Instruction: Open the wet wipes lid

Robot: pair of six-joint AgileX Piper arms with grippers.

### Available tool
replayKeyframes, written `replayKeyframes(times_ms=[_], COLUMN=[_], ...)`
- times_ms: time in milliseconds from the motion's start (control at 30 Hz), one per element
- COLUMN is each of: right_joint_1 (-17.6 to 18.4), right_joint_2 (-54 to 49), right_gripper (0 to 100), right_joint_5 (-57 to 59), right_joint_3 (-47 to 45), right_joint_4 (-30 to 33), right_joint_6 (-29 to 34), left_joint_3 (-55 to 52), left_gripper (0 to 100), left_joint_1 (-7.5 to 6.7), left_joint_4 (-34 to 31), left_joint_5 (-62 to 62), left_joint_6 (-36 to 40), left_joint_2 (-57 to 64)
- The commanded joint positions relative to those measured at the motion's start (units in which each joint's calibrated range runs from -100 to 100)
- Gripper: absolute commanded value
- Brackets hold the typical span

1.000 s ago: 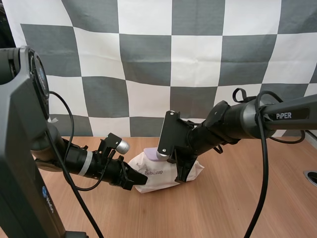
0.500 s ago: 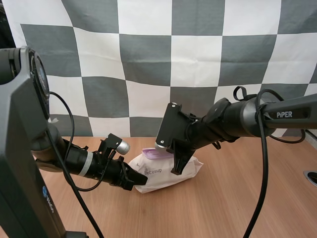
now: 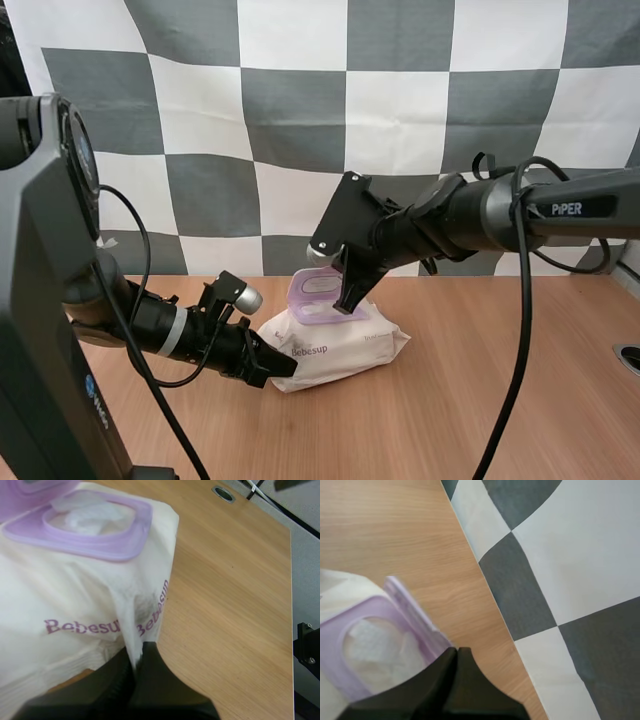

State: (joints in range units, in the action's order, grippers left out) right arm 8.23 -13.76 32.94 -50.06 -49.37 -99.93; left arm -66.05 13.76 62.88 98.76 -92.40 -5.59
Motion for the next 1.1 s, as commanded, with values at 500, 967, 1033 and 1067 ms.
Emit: replayKeyframes(times_ms=[500,967,1033,1067], right_joint_1=[0.06,0.06,0.06,0.06], right_joint_2=[8.43,-10.36,-10.22,-10.07], right_gripper=[0,0,0,0], right_joint_5=[-0.34,36.63,30.62,27.73], right_joint_3=[5.73,-2.63,-5.88,-7.16], right_joint_4=[-2.65,27.67,27.83,27.83], right_joint_6=[-0.07,25.03,25.03,25.03], left_joint_3=[0.00,0.00,0.00,0.00], left_gripper=[0,0,0,0], left_joint_1=[0.01,0.01,0.01,0.01], left_joint_4=[0.20,0.20,0.20,-0.05], left_joint_5=[-0.28,-0.28,-0.07,-0.07], left_joint_6=[-0.88,-0.88,-0.88,-0.88], left_joint_2=[-0.09,-0.09,-0.09,-0.09])
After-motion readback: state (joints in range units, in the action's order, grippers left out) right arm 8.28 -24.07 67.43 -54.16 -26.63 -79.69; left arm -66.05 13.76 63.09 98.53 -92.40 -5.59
